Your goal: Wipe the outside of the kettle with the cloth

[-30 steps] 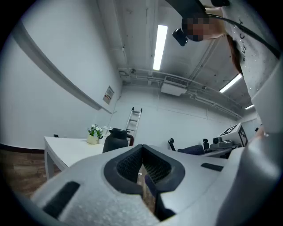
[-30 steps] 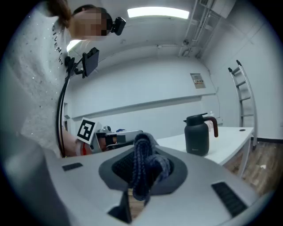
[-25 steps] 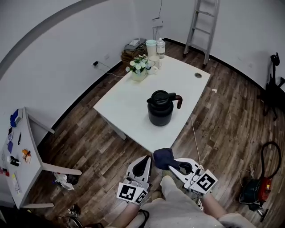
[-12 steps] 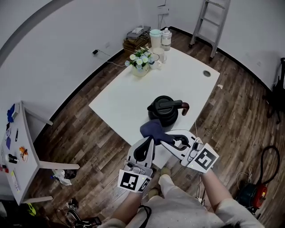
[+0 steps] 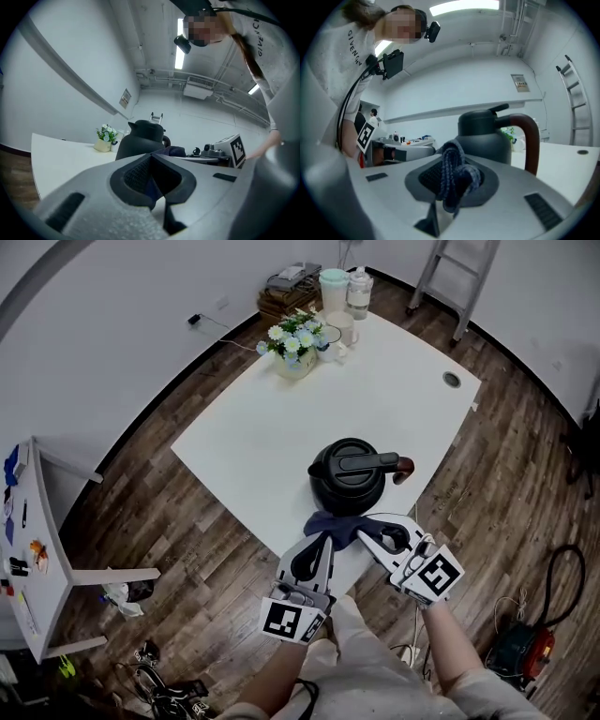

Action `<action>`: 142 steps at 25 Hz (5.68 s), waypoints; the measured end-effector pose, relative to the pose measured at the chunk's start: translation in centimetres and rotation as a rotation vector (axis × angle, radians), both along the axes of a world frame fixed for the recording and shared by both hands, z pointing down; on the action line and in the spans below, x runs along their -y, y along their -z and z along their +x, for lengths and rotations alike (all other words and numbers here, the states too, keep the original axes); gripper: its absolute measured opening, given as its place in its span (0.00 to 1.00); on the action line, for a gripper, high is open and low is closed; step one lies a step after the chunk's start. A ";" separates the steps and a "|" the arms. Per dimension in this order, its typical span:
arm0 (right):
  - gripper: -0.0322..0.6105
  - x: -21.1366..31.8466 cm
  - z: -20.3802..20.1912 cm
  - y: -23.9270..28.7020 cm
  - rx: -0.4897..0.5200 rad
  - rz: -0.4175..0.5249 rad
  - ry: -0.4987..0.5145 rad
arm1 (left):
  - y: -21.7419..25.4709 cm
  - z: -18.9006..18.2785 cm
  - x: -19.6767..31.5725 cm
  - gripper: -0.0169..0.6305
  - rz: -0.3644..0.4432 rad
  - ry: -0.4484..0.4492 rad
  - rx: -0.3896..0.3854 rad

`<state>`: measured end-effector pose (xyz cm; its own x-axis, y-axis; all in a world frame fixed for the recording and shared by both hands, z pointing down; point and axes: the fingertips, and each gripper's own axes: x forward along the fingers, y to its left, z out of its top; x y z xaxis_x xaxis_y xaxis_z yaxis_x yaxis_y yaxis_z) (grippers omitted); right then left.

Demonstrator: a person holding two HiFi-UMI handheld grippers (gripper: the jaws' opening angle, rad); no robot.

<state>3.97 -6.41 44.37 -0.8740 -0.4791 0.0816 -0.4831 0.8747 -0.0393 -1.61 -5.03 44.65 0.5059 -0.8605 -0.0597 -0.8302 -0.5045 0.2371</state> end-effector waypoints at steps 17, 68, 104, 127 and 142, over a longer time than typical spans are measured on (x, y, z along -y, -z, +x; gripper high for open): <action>0.13 -0.2 4.6 2.2 -0.352 0.182 -0.202 | -0.6 -0.8 0.5 0.04 0.007 0.052 0.063; 0.13 14.5 4.9 11.6 -0.511 0.275 0.128 | 6.1 -1.6 5.6 0.04 0.082 0.169 0.182; 0.13 19.6 -3.1 -0.9 -0.765 -0.127 0.806 | -0.8 -7.1 13.4 0.04 0.015 0.241 0.185; 0.13 10.8 -10.9 -8.3 -1.162 -0.565 1.418 | -2.6 -8.2 13.9 0.04 -0.026 0.272 0.105; 0.13 9.0 -13.3 5.7 -1.009 -0.314 1.652 | 0.6 -12.1 11.1 0.04 0.009 0.366 0.110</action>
<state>-9.37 -15.45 38.70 0.0369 0.7507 0.6596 0.7224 0.4360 -0.5367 -13.67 -16.10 44.10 0.1687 -0.9852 -0.0309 -0.9762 -0.1714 0.1333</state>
